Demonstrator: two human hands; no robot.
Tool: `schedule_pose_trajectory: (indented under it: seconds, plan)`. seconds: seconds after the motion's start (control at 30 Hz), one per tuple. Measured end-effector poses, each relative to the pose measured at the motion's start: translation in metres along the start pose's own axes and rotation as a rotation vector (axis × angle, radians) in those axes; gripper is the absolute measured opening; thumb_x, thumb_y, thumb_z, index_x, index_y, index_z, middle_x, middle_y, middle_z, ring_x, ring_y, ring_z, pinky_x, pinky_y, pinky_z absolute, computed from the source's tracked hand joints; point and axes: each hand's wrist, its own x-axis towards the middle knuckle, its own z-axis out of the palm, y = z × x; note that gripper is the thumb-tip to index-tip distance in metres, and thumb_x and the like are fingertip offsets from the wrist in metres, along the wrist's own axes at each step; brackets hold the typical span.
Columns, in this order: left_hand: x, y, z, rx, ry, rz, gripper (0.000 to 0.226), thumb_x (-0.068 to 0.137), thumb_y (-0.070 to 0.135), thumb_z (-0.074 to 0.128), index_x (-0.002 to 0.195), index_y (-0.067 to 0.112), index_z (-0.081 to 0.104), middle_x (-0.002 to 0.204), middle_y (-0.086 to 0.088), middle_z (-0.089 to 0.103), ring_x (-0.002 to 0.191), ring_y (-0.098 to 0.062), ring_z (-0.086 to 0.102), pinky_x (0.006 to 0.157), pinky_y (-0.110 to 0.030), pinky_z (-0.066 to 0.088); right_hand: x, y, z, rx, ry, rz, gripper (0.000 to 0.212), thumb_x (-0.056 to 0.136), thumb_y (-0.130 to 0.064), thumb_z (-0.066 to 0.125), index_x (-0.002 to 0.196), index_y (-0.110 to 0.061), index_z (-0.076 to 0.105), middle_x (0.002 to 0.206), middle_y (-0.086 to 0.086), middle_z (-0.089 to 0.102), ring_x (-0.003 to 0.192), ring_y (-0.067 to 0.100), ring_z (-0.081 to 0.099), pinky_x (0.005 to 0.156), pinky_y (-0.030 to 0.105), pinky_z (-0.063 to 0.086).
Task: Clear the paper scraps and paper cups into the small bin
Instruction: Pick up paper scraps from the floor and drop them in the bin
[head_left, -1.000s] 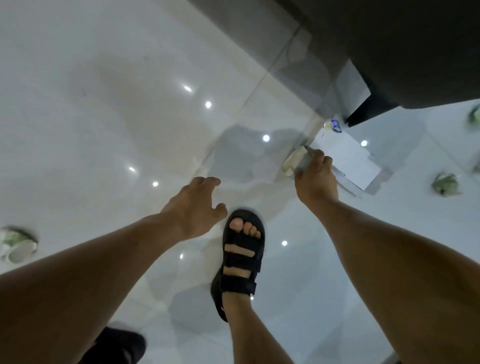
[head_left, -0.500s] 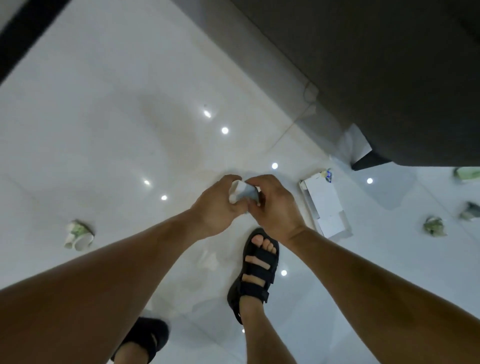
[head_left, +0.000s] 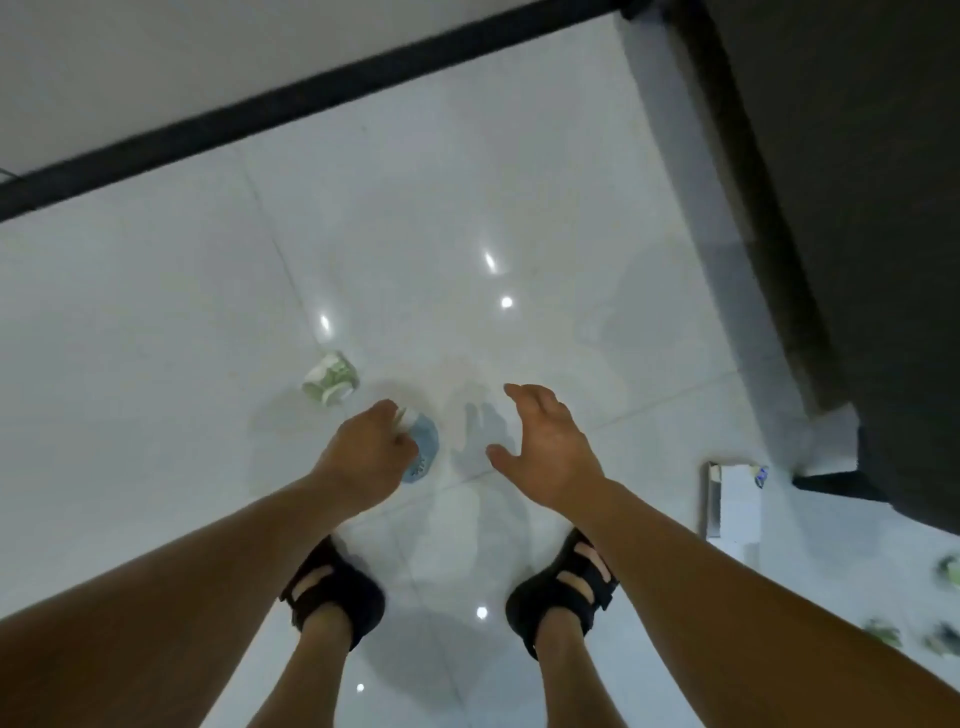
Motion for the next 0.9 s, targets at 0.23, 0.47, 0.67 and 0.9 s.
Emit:
schedule_pose_trajectory:
  seconds: [0.23, 0.47, 0.67, 0.9]
  plan:
    - [-0.031, -0.133, -0.067, -0.101, 0.124, -0.130, 0.008, 0.092, 0.021, 0.047, 0.086, 0.016, 0.047, 0.078, 0.003, 0.053, 0.069, -0.011, 0.051, 0.054, -0.022, 0.034, 0.054, -0.130, 0.059, -0.273, -0.093, -0.138, 0.074, 0.092, -0.043, 0.058, 0.153, -0.026, 0.020, 0.158, -0.002, 0.017, 0.141, 0.020, 0.024, 0.109, 0.035, 0.034]
    - [-0.010, -0.208, -0.067, -0.240, 0.191, -0.207, 0.009, 0.092, 0.019, 0.048, 0.097, 0.011, 0.050, 0.086, -0.003, 0.057, 0.073, -0.015, 0.054, 0.057, -0.023, 0.043, 0.127, -0.181, 0.126, -0.466, -0.109, -0.159, 0.076, 0.089, -0.046, 0.059, 0.151, -0.027, 0.018, 0.158, 0.003, 0.012, 0.140, 0.029, 0.022, 0.104, 0.042, 0.041]
    - [0.043, -0.254, -0.027, -0.367, 0.267, -0.263, 0.007, 0.091, 0.021, 0.050, 0.095, 0.015, 0.049, 0.082, 0.001, 0.055, 0.070, -0.011, 0.051, 0.055, -0.021, 0.036, 0.203, -0.162, 0.184, -0.635, -0.143, -0.165, 0.085, 0.083, -0.055, 0.064, 0.149, -0.033, 0.014, 0.157, 0.005, 0.003, 0.138, 0.035, 0.022, 0.099, 0.050, 0.043]
    - [0.046, -0.278, -0.005, -0.498, 0.313, -0.288, 0.004, 0.090, 0.017, 0.049, 0.088, 0.015, 0.047, 0.076, 0.001, 0.052, 0.068, -0.013, 0.049, 0.055, -0.025, 0.036, 0.210, -0.153, 0.216, -0.631, -0.148, -0.286, 0.060, 0.085, -0.036, 0.065, 0.140, -0.030, 0.040, 0.144, 0.004, 0.026, 0.120, 0.032, 0.031, 0.093, 0.042, 0.048]
